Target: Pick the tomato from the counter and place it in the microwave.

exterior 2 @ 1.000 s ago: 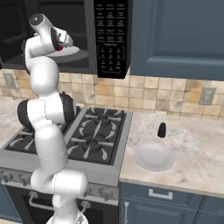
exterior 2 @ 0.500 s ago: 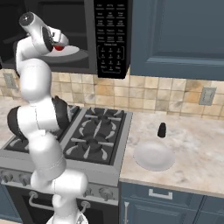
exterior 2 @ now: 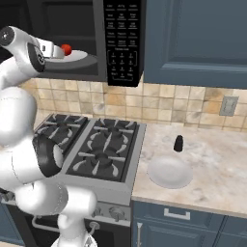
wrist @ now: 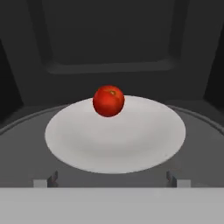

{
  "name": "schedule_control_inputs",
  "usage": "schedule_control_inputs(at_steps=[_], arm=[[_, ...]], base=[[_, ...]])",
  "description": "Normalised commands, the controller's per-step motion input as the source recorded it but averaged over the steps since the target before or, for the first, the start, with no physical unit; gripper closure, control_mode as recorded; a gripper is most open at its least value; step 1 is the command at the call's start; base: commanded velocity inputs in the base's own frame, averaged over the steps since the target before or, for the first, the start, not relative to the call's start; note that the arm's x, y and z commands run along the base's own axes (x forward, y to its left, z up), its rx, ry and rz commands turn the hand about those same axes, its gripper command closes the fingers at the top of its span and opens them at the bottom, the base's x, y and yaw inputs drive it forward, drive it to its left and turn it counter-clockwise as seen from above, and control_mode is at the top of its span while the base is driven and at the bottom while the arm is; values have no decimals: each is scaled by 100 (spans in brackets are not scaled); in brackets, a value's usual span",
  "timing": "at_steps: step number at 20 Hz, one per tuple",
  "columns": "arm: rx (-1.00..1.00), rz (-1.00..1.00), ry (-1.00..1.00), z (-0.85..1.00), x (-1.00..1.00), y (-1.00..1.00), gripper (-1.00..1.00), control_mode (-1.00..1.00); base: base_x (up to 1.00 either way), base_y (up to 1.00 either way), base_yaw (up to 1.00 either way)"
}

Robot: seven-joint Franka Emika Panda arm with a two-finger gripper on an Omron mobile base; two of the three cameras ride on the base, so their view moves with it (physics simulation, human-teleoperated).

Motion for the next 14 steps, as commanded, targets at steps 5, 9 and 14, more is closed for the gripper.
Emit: schedule_control_inputs(at_steps=[5, 9, 14], arm=[[0, -3, -5, -7, -100, -44, -100, -100], [1, -12, 15, 0, -100, -47, -100, -100], [0, -2, 52, 0, -100, -45, -100, -100]], base=[[0, 0, 0], [0, 0, 0], [0, 0, 0]])
